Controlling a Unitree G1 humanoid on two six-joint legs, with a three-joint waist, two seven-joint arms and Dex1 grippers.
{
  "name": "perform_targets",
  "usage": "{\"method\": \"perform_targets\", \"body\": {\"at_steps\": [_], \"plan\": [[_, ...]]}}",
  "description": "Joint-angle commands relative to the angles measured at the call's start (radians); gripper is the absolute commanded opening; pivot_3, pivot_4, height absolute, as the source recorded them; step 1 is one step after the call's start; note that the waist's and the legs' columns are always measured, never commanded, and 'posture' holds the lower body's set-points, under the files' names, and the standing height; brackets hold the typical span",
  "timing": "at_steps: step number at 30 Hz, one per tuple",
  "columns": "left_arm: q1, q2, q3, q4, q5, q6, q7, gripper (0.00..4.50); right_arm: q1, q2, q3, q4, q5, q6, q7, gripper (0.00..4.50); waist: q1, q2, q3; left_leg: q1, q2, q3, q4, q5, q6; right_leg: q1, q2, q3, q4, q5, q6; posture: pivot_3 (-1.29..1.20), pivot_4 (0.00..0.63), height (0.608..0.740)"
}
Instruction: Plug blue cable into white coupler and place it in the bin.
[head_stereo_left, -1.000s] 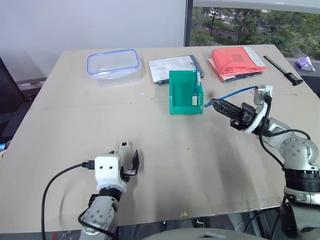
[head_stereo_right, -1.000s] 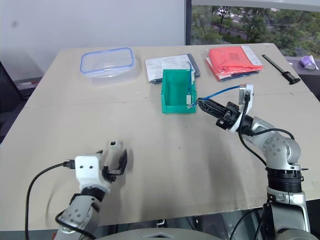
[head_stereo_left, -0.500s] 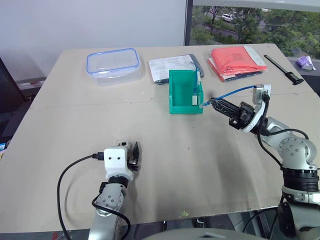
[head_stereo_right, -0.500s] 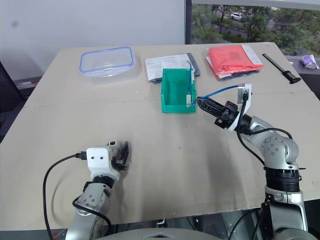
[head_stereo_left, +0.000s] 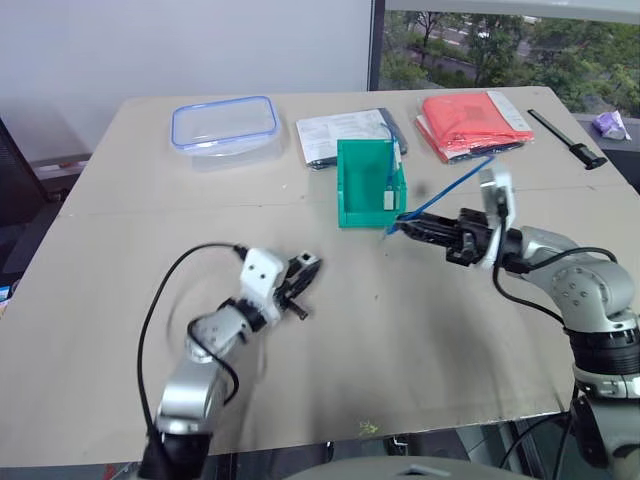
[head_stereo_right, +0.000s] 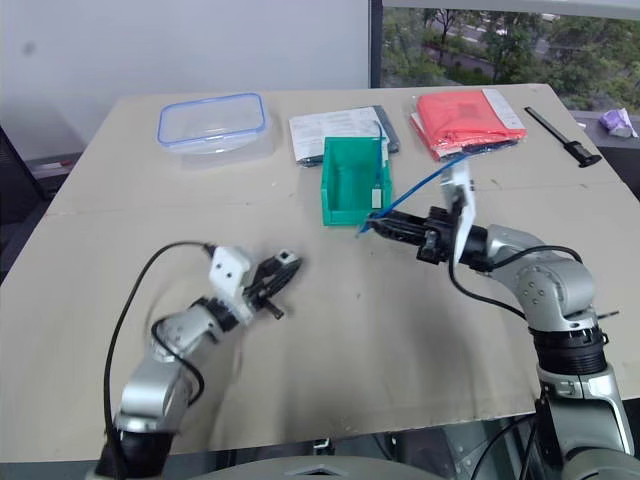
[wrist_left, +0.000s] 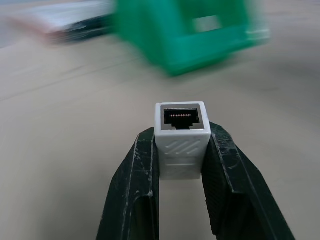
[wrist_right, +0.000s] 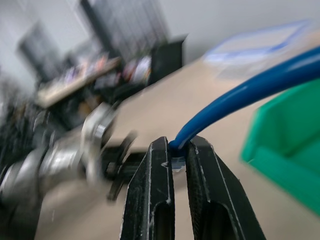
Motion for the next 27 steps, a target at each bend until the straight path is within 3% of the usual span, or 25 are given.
{"method": "perform_targets", "body": {"at_steps": [1, 7, 13, 27], "plan": [[-0.103, 0.037, -0.070, 0.110, -0.044, -0.015, -0.220, 0.56, -0.040, -0.011, 0.085, -0.008, -0.112, -0.105, 0.086, 0.00, -0.003, 0.000, 0.000, 0.000, 0.000, 0.000, 0.000, 0.000, 0.000, 0.000, 0.000, 0.000, 0.000, 0.000, 0.000, 0.00, 0.150, 0.736], [-0.355, 0.046, -0.181, 0.412, 0.027, -0.137, -0.494, 0.56, -0.065, -0.023, 0.179, 0.075, -0.268, -0.250, 0.184, 0.00, 0.004, -0.001, 0.001, -0.001, 0.000, 0.000, 0.000, 0.000, 0.000, 0.000, 0.001, -0.001, -0.001, 0.000, 0.001, 0.00, 0.150, 0.736], [-0.454, 0.019, -0.217, 0.556, 0.059, -0.226, -0.616, 0.56, -0.077, -0.003, 0.202, 0.122, -0.359, -0.341, 0.199, 0.00, -0.002, -0.001, 0.001, -0.001, 0.000, 0.001, 0.000, 0.000, 0.000, 0.000, 0.001, 0.000, -0.001, 0.000, 0.001, 0.00, 0.150, 0.736], [-0.507, -0.019, -0.224, 0.665, 0.121, -0.309, -0.652, 0.56, -0.070, 0.009, 0.244, 0.161, -0.450, -0.382, 0.254, 0.00, -0.001, -0.001, 0.001, -0.001, 0.000, 0.000, 0.001, 0.000, 0.000, 0.000, 0.001, 0.000, 0.001, 0.000, 0.001, 0.00, 0.150, 0.736]]}}
